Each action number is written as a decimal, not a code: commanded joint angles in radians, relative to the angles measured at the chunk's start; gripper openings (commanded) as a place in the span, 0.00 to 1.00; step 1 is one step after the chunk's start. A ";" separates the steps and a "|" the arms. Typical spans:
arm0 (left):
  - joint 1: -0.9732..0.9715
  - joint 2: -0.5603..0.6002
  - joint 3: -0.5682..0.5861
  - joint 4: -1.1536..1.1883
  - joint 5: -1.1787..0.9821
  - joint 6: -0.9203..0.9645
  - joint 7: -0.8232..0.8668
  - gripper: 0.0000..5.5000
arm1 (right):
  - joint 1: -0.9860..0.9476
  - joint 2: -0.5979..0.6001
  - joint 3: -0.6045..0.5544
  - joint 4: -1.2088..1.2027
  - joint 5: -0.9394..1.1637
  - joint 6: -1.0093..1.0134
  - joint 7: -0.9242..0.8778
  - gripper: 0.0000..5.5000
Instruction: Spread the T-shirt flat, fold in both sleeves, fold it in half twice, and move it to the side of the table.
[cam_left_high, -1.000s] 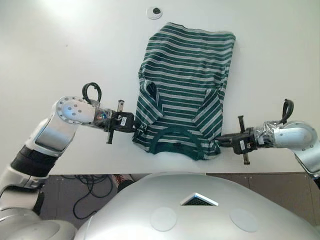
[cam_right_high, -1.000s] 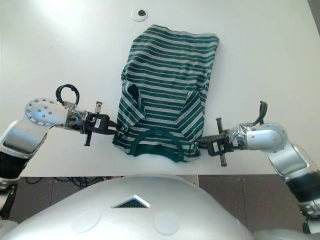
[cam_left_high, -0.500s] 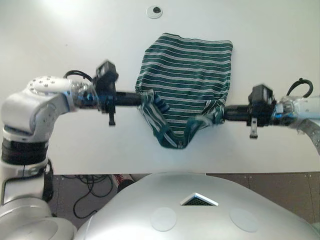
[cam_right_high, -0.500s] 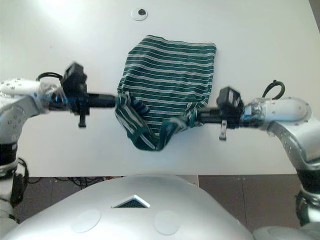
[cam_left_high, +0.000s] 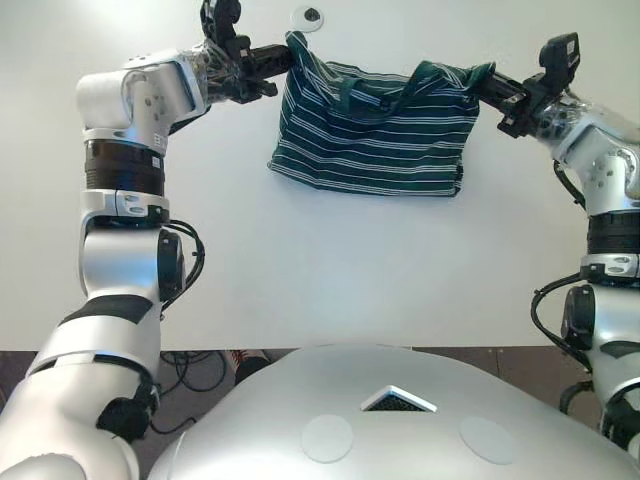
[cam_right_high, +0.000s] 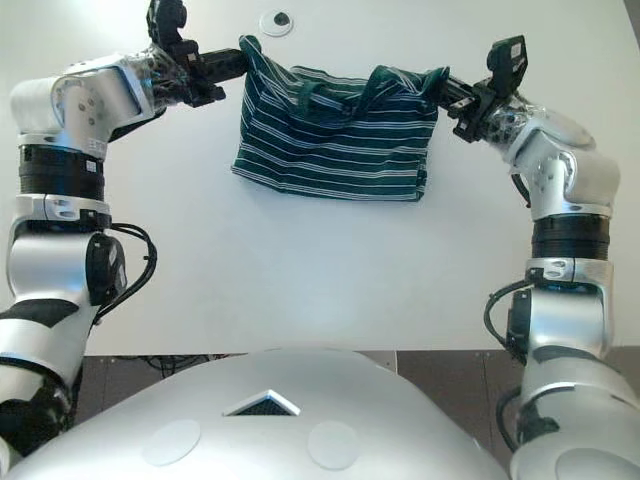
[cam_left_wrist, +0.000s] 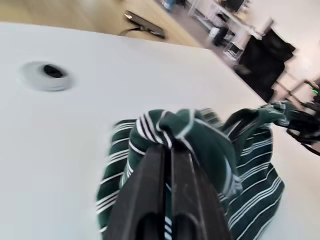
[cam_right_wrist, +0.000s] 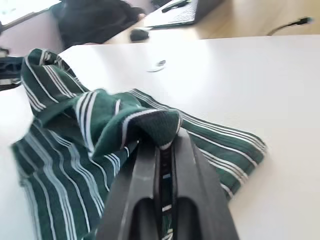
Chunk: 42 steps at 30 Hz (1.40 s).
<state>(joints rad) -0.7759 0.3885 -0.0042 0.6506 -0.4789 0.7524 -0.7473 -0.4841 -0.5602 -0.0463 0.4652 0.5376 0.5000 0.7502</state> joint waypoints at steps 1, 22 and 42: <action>-0.106 -0.045 0.020 0.239 0.071 -0.133 0.016 0.00 | -0.094 0.057 -0.025 0.157 -0.054 -0.053 -0.037 0.00; -0.147 -0.069 0.256 0.558 0.122 -0.371 0.176 0.09 | -0.004 0.180 0.020 0.073 -0.223 -0.182 -0.026 0.00; 0.222 -0.064 -0.086 -0.145 0.236 -0.288 -0.151 0.00 | 0.237 0.072 0.416 -0.333 -0.420 -0.083 0.268 0.00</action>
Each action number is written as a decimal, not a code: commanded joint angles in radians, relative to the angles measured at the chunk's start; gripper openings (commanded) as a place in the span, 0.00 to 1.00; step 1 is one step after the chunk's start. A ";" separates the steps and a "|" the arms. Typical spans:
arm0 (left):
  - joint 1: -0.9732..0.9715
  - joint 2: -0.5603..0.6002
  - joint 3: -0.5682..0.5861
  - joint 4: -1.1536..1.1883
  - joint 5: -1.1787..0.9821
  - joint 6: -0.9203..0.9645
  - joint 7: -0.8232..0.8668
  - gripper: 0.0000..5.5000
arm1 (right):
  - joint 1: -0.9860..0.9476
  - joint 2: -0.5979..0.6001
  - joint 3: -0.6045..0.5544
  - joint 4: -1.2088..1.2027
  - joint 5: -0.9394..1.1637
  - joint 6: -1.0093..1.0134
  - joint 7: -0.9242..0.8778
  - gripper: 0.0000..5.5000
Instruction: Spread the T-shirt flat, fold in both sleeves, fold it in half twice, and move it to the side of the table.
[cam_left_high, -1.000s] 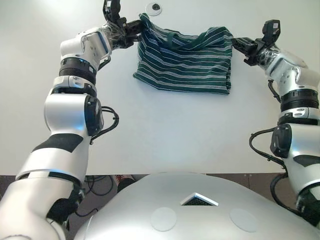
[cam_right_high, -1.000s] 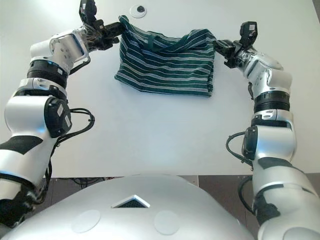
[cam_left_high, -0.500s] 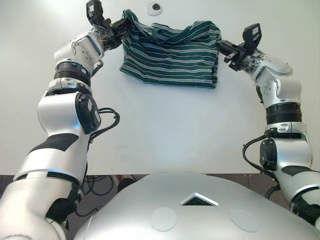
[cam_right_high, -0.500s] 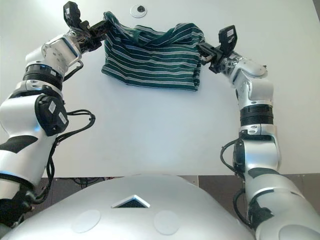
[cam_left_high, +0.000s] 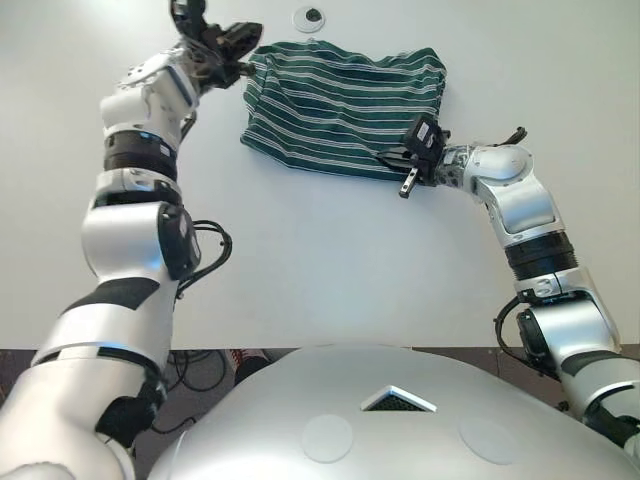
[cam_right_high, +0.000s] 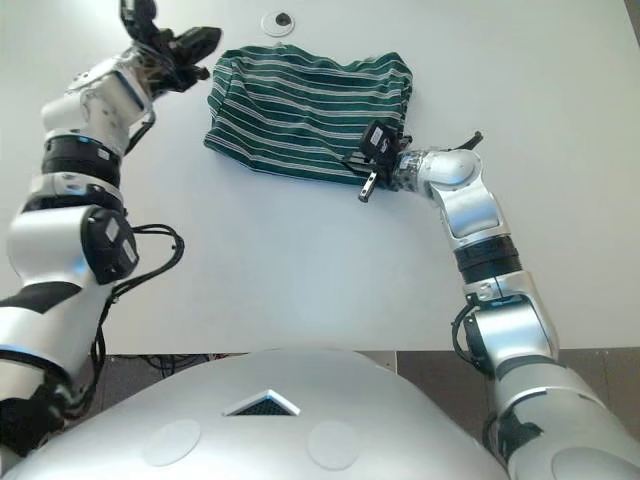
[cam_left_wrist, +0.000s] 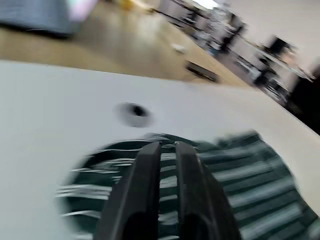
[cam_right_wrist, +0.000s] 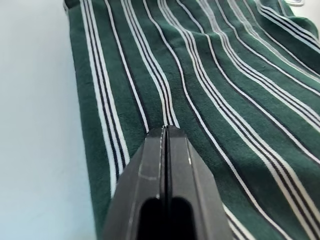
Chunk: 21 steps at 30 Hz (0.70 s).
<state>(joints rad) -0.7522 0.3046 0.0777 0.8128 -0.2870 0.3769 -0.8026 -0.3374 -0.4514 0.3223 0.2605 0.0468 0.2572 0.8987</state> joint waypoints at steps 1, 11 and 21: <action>0.252 0.039 -0.208 -0.401 0.046 0.116 -0.119 0.00 | 0.087 -0.026 0.019 -0.189 0.137 0.221 0.139 0.00; 0.452 0.185 -0.410 -0.672 0.156 0.177 -0.174 0.00 | -0.217 0.032 -0.227 0.019 0.260 0.366 -0.044 0.00; 0.403 0.280 -0.429 -0.566 0.223 0.086 -0.199 0.00 | -0.142 -0.136 0.137 0.293 -0.211 -0.201 0.083 0.00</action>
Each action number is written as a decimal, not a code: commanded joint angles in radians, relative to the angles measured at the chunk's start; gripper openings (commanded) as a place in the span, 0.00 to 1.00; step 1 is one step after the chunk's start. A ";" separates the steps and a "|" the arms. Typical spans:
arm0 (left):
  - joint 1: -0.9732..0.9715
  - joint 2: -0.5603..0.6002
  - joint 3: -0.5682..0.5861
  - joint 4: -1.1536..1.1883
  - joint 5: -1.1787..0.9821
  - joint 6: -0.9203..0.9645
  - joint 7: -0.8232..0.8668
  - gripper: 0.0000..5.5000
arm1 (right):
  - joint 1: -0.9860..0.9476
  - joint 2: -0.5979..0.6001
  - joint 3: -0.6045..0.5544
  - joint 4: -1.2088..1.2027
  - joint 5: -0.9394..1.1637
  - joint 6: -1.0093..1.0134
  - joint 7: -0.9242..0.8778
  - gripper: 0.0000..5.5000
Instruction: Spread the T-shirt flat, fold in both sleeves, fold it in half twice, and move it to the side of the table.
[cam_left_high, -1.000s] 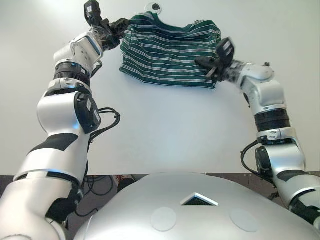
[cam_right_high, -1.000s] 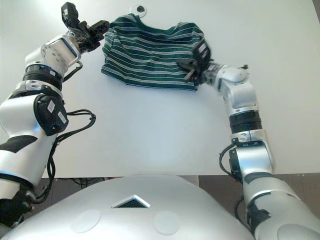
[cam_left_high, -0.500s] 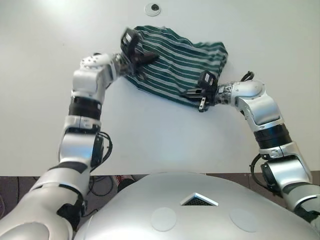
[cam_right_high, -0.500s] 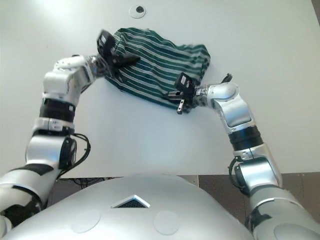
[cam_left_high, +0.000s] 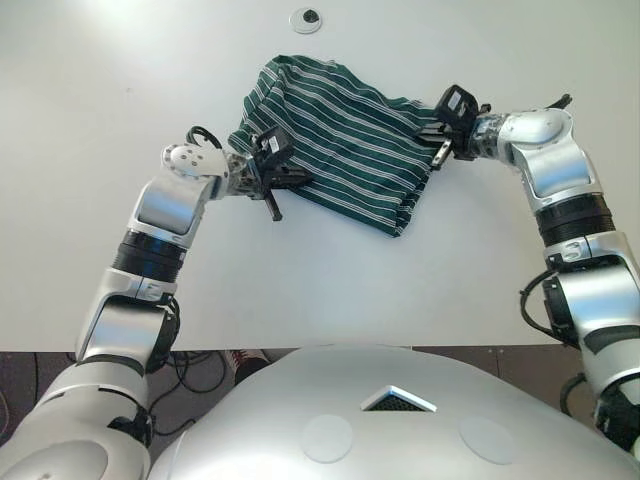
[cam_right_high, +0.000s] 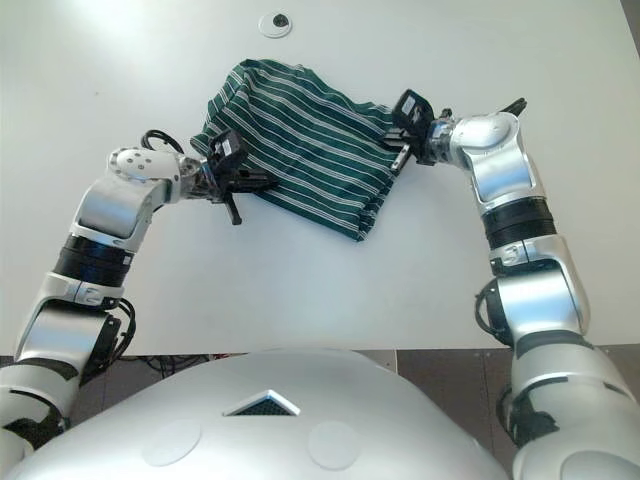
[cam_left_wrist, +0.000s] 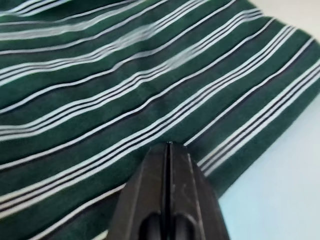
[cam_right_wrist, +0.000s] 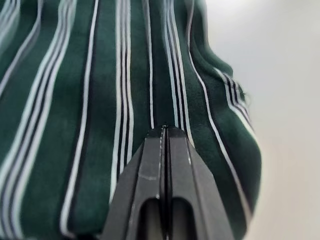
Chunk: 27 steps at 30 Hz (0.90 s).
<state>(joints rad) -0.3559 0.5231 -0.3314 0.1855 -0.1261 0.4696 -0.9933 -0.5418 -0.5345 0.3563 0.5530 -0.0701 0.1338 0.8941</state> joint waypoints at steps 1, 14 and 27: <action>-0.014 0.065 -0.021 0.096 0.074 -0.023 -0.008 0.00 | 0.095 -0.080 0.126 -0.051 -0.094 -0.091 0.142 0.00; -0.356 -0.033 0.110 0.561 0.113 -0.287 0.116 0.04 | 0.172 0.050 -0.132 -0.598 0.322 0.349 0.152 0.08; 0.411 0.317 0.195 -0.216 0.283 -0.601 0.185 0.26 | 0.654 -0.287 -0.104 -0.834 -0.109 -0.255 0.039 0.37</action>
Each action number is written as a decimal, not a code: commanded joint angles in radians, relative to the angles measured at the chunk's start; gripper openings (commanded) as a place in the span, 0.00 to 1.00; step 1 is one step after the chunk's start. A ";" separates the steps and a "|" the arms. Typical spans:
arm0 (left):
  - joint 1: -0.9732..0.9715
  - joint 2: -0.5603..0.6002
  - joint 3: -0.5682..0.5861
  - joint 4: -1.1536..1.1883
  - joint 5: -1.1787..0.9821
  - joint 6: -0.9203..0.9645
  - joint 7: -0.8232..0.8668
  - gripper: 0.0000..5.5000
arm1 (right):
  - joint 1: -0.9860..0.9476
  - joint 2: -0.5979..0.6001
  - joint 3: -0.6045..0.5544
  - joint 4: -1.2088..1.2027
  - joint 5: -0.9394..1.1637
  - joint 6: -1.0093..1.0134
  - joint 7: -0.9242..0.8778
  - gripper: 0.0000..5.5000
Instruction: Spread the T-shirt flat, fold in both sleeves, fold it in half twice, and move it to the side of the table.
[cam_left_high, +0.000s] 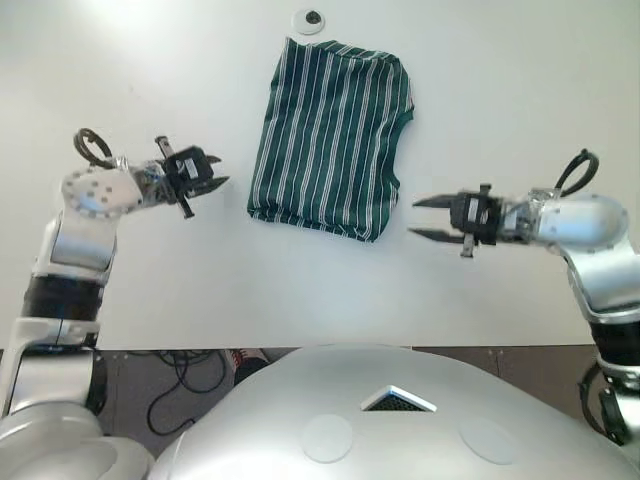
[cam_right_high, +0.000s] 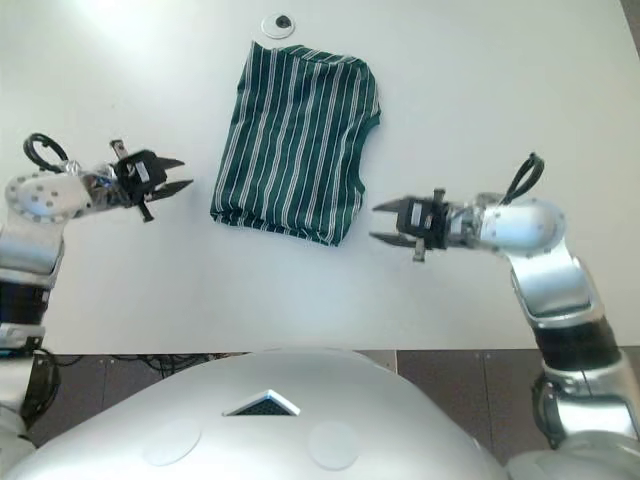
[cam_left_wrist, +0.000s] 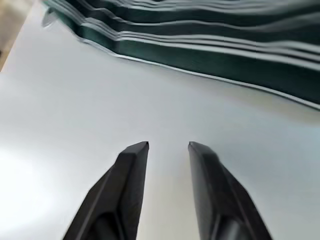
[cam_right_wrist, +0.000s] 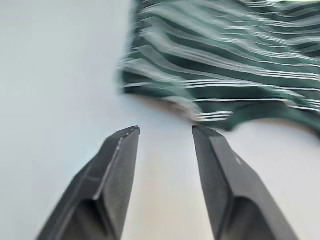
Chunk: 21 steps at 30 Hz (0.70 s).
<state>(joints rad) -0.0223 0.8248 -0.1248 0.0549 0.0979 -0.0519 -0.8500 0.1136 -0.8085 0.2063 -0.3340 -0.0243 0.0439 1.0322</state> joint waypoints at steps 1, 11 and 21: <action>0.083 0.015 -0.032 -0.088 0.096 -0.117 0.057 0.26 | -0.025 0.009 0.064 0.088 -0.209 -0.208 -0.144 0.37; -0.086 0.010 -0.234 0.057 0.344 -0.392 0.059 0.26 | -0.215 0.164 0.261 0.288 -0.409 -0.407 -0.261 0.37; -0.085 -0.005 -0.282 -0.048 0.199 -0.320 -0.083 0.21 | -0.259 0.149 0.328 0.408 -0.402 -0.474 -0.216 0.21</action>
<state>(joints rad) -0.1320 0.8103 -0.3823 0.0094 0.2950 -0.3879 -0.8950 -0.1642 -0.6402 0.5118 0.0286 -0.3976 -0.4516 0.7804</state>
